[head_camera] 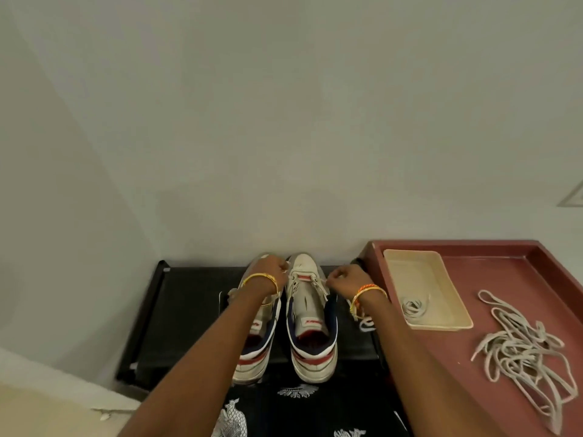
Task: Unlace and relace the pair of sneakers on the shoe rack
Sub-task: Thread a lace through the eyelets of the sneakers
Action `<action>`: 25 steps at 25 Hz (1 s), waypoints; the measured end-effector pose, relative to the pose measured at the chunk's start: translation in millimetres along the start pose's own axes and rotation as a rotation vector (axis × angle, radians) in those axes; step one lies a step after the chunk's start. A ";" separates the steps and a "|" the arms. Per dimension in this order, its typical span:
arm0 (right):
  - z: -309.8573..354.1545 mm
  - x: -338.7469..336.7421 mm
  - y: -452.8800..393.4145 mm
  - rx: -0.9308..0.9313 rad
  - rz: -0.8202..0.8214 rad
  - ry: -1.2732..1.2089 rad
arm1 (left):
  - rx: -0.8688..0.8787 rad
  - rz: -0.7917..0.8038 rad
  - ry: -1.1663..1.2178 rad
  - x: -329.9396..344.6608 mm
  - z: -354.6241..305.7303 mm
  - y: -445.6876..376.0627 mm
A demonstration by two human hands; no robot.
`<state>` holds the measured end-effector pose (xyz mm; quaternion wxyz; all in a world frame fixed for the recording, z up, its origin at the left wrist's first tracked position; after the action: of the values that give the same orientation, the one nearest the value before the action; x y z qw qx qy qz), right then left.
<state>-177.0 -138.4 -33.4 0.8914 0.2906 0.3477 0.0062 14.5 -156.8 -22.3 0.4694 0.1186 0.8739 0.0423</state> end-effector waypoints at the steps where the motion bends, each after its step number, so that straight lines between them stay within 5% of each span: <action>1: -3.3 14.4 -10.3 0.029 0.048 0.043 | 0.024 0.027 -0.071 11.2 2.6 -11.0; 9: -5.3 56.4 -48.7 0.172 0.064 0.341 | 0.013 0.088 -0.342 50.4 28.7 -47.2; 20: -8.1 50.1 -48.1 0.177 -0.067 0.350 | -0.294 -0.535 0.018 -2.9 70.7 -1.8; 25: -17.0 39.8 -44.6 0.206 -0.066 0.143 | -0.251 -0.206 0.172 -19.4 78.3 -16.5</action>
<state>-165.9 -158.3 -91.2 0.8296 0.3679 0.4183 -0.0382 87.0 -180.5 -53.2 0.4060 -0.0350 0.9062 0.1130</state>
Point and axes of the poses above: each hand's wrist, its own y-axis away from the middle knuckle, its own x-axis out of the palm, z = x × y, the point moved 9 cm from there along -y, towards the middle knuckle, and after that the axes turned 10 degrees about x, right-handed, at the moved point
